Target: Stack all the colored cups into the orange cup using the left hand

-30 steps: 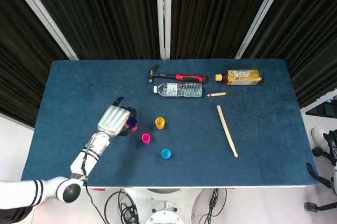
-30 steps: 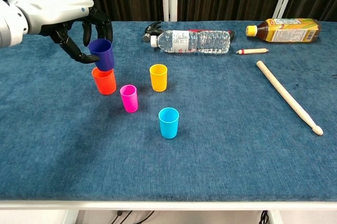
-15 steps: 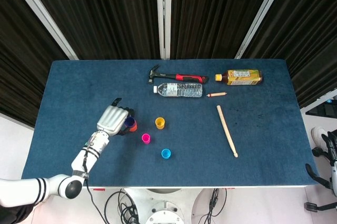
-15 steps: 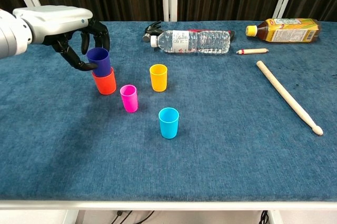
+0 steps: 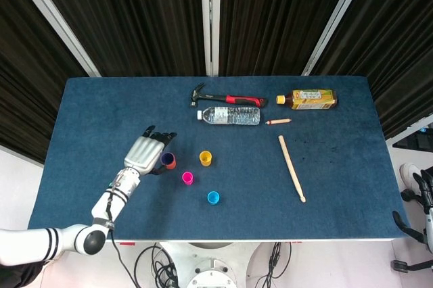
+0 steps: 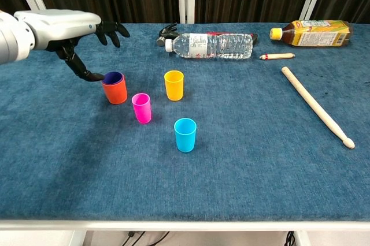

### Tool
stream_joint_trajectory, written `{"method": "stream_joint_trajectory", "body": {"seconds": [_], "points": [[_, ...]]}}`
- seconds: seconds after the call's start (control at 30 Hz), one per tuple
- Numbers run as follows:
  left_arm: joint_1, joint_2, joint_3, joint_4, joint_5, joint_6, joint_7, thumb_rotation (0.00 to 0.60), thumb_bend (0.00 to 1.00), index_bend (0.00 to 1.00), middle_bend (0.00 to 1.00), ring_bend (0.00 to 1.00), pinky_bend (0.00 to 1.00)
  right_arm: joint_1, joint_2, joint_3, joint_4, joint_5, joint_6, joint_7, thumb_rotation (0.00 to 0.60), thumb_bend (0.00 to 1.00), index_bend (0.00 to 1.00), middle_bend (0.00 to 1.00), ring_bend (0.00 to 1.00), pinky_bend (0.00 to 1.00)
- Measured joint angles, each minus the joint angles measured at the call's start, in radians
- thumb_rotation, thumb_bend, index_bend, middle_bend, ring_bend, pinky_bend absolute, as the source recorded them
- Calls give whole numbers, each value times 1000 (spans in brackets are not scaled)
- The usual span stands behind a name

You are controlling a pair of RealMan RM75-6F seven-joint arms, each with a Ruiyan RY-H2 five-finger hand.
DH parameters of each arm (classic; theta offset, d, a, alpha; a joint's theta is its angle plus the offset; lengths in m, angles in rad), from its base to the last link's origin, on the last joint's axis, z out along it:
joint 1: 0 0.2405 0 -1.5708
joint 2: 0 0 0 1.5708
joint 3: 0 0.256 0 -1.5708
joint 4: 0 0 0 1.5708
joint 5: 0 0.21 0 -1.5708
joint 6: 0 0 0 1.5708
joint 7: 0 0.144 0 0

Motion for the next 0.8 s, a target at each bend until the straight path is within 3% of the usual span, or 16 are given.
{"method": "stream_joint_trajectory", "body": {"seconds": [0.13,0.33,0.8], "points": [[-4,-3,-30,-14,37,17,-24,600,223,97,156,160,65,3,-3,0,0,0,-5,-3,600,224,0,0,0,0],[-71,-62,-79,24,-13,-38,-26,600,204,115,169,161,70,4,-7,-1,-9,-7,1,-8,600,223,0,0,0,0],[-177,-218,-75,182,-111,-132,10,600,204,154,182,189,83,-5,0,2,-11,-6,15,9,600,224,0,0,0,0]]}}
